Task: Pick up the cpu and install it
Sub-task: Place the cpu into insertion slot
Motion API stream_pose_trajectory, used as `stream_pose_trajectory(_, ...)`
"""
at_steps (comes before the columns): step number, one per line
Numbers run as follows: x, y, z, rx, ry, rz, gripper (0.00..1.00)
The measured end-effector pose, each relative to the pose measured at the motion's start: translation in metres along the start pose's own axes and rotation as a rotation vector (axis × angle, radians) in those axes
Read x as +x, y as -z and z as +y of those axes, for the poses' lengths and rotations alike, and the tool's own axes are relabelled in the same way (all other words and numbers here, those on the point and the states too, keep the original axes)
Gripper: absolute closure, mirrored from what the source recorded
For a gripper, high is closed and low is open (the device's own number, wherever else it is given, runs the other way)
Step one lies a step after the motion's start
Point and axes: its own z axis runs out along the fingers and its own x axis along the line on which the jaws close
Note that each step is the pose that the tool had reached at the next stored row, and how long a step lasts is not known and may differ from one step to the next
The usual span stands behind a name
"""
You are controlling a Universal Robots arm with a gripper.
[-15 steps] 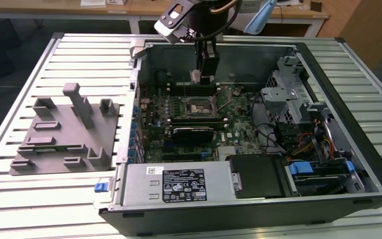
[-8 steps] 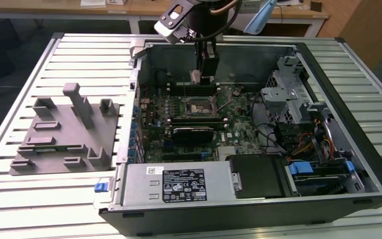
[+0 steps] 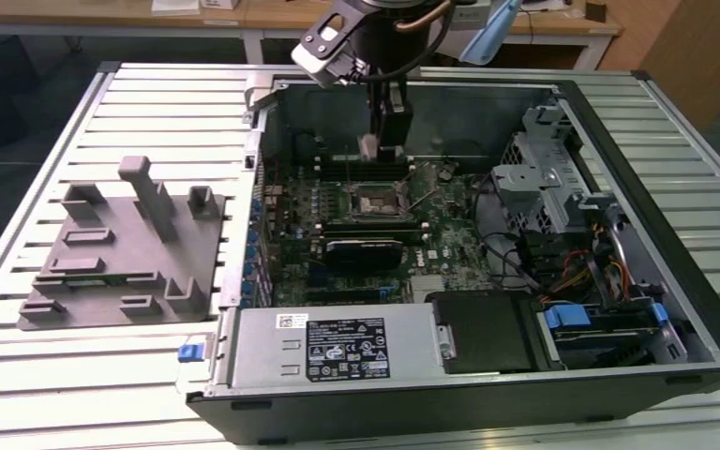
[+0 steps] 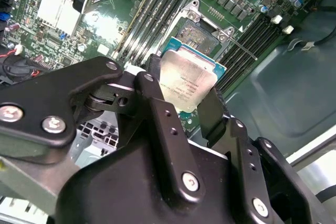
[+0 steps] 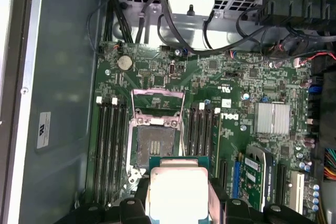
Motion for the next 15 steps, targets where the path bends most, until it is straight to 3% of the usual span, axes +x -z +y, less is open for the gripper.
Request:
stream_pose_trajectory(5,0.0001,-0.0058,0.0008,0.0,0.0,0.0002,0.47)
stream_pose_trajectory(15,0.0005,-0.0103,0.001,0.0,-0.001,0.0002,0.47)
